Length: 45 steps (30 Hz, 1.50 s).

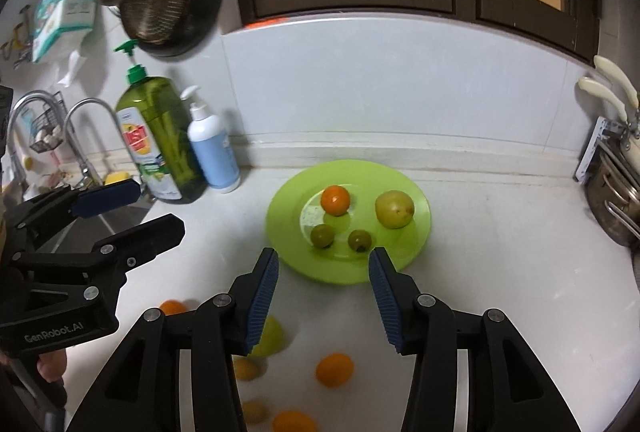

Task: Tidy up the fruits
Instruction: 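Withdraw both open grippers back toward the fruits on the counter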

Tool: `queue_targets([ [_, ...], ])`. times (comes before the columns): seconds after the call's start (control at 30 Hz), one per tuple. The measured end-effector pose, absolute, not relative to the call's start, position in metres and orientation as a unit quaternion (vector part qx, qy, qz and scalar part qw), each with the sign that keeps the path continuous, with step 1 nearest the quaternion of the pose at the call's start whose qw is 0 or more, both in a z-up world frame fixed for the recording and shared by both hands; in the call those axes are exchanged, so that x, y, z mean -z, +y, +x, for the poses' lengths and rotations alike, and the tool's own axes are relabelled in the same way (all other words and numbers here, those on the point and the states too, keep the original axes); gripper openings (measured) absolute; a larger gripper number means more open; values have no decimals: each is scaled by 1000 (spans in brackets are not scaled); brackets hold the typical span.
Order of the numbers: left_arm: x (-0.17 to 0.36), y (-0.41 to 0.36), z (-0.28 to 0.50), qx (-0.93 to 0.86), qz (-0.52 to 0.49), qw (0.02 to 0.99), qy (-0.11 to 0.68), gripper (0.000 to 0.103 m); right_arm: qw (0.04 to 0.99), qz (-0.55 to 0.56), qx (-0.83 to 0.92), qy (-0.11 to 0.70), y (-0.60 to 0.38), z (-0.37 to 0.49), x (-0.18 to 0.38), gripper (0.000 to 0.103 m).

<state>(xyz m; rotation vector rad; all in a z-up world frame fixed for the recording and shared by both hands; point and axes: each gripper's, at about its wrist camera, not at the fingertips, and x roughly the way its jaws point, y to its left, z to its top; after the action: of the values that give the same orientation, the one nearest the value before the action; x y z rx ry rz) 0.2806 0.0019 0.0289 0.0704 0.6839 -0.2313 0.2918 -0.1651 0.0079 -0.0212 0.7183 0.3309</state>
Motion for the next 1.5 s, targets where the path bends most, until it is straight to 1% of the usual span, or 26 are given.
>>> queue_targets([
  [0.3,-18,-4,236,122,40,930,343,68,923,-26,-168,344,-170,247,-11,48],
  [0.67,12,-19,202,153,62,912,375,68,910,-44,-175,374,-176,209,13,48],
  [0.93,36,-27,190,187,95,897,389,68,892,-56,-187,407,-176,195,37,48],
  [1.3,73,-37,193,244,104,867,422,67,866,-93,-200,448,-166,198,72,48],
  [1.4,84,-40,199,254,106,858,435,63,857,-98,-210,460,-163,202,81,48],
  [1.47,90,-42,202,257,112,852,441,57,851,-104,-216,467,-160,206,88,48],
  [1.5,92,-43,202,260,114,851,442,56,850,-106,-216,469,-160,208,90,48],
])
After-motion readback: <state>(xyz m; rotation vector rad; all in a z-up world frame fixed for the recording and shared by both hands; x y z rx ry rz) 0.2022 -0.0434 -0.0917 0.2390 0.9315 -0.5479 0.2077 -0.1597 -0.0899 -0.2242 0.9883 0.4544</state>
